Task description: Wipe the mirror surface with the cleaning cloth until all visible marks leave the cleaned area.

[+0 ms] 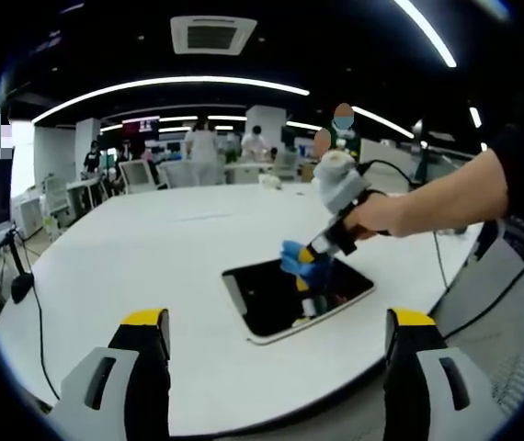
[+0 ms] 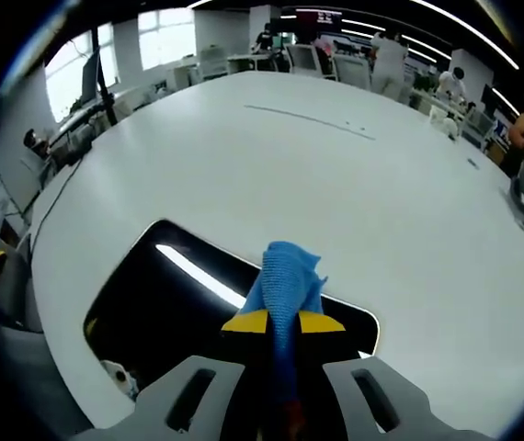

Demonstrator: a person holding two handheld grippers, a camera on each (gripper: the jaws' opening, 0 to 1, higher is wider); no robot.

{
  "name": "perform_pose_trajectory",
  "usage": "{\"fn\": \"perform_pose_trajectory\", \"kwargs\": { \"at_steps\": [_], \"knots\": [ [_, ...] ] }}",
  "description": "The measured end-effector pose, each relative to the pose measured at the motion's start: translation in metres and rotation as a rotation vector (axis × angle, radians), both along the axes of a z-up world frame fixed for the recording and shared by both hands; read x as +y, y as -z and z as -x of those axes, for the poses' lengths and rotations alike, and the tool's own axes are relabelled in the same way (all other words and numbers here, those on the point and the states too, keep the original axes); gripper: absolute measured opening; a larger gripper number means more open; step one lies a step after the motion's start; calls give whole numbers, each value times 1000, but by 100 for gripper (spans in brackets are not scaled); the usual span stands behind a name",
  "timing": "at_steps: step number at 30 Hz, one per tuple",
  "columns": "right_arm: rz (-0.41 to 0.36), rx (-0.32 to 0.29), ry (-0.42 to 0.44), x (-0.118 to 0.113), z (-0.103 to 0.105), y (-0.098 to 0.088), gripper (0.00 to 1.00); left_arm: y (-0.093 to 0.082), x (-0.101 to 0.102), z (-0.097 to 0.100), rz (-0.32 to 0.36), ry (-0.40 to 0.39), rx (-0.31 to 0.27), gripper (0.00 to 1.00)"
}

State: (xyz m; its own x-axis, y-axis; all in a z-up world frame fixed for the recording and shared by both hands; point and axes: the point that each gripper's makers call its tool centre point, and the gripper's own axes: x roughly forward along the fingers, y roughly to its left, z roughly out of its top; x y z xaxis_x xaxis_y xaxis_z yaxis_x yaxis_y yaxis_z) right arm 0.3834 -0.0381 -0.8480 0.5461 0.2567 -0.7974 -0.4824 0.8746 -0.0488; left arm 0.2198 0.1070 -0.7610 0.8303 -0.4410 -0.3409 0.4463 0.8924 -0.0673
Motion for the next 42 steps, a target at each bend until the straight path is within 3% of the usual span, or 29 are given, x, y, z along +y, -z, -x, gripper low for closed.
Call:
{"fn": "perform_pose_trajectory", "kwargs": {
  "at_steps": [27, 42],
  "knots": [
    [14, 11, -63, 40, 1, 0, 5, -1, 1, 0, 9, -3, -3, 97],
    [-30, 16, -71, 63, 5, 0, 5, 0, 1, -1, 6, -12, 1, 98]
  ]
}}
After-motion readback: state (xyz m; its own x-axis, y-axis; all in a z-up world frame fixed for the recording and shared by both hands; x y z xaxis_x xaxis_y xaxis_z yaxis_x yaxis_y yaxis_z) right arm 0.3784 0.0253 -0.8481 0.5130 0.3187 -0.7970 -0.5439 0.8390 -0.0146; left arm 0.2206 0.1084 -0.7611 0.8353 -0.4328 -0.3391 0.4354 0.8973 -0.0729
